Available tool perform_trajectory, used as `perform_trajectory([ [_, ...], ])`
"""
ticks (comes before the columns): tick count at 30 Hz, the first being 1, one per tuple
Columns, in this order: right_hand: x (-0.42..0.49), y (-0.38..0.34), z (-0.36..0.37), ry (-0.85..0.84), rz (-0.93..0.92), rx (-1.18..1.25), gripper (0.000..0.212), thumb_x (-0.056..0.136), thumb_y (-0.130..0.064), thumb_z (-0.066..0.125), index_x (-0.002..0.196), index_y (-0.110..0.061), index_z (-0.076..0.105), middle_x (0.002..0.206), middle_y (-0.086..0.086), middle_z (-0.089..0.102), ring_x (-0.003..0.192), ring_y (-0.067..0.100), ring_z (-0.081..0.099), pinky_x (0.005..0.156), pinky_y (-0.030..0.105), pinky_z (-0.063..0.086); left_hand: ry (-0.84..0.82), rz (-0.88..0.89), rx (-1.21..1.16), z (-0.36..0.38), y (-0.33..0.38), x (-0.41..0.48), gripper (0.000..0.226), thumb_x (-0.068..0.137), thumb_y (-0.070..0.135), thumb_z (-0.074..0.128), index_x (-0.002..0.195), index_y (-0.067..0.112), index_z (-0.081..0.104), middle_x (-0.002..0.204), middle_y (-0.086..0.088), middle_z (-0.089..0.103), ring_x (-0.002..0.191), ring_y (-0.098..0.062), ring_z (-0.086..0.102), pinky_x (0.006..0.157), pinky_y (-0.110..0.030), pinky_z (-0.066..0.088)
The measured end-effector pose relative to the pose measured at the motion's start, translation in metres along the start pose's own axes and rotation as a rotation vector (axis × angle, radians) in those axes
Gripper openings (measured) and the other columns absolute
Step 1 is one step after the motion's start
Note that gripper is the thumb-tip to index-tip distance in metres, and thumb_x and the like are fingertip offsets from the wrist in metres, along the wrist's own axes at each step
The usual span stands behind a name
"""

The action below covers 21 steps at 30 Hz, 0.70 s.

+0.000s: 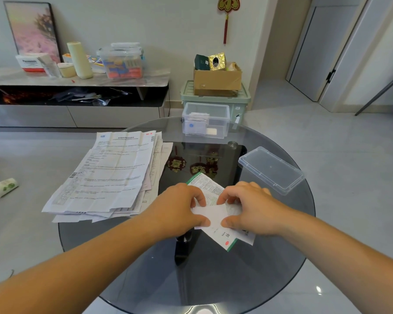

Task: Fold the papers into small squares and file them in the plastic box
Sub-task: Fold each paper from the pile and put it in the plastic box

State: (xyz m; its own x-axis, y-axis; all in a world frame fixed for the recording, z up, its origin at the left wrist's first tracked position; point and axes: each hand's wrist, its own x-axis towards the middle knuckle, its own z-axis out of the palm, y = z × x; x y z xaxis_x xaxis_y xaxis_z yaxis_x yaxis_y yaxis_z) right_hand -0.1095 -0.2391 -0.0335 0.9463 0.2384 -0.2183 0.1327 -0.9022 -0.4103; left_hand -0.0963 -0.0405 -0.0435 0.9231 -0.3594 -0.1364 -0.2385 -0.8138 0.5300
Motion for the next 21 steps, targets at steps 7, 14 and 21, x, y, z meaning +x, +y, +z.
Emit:
perform_trajectory([
  [7, -0.004, -0.004, -0.002, 0.02, -0.113, 0.108, 0.023, 0.083, -0.031, 0.077, 0.089, -0.034, 0.056, 0.095, -0.018, 0.057, 0.089, 0.005, 0.054, 0.072, 0.024, 0.048, 0.031, 0.087, -0.014, -0.001, 0.002, 0.002, 0.03, 0.077, 0.032, 0.085, 0.08, 0.029, 0.055, 0.084, 0.012, 0.064, 0.076, -0.003, 0.061, 0.064, -0.015, 0.047],
  [14, 0.002, -0.001, -0.013, 0.123, -0.151, 0.335, 0.01, 0.086, -0.028, 0.076, 0.089, -0.036, 0.07, 0.085, -0.012, 0.068, 0.078, 0.004, 0.063, 0.069, 0.02, 0.052, -0.058, 0.158, -0.257, -0.031, 0.011, 0.007, 0.011, 0.087, 0.022, 0.078, 0.095, 0.028, 0.073, 0.076, 0.01, 0.071, 0.064, 0.002, 0.06, 0.068, -0.013, 0.051],
  [21, 0.039, -0.005, -0.044, 0.2, -0.176, 0.282, 0.012, 0.086, -0.025, 0.075, 0.081, -0.034, 0.07, 0.077, -0.015, 0.068, 0.071, 0.0, 0.061, 0.065, 0.018, 0.046, -0.002, 0.204, -0.132, -0.063, 0.014, 0.051, 0.009, 0.093, 0.026, 0.069, 0.085, 0.029, 0.068, 0.08, 0.009, 0.072, 0.072, -0.002, 0.066, 0.069, -0.019, 0.056],
])
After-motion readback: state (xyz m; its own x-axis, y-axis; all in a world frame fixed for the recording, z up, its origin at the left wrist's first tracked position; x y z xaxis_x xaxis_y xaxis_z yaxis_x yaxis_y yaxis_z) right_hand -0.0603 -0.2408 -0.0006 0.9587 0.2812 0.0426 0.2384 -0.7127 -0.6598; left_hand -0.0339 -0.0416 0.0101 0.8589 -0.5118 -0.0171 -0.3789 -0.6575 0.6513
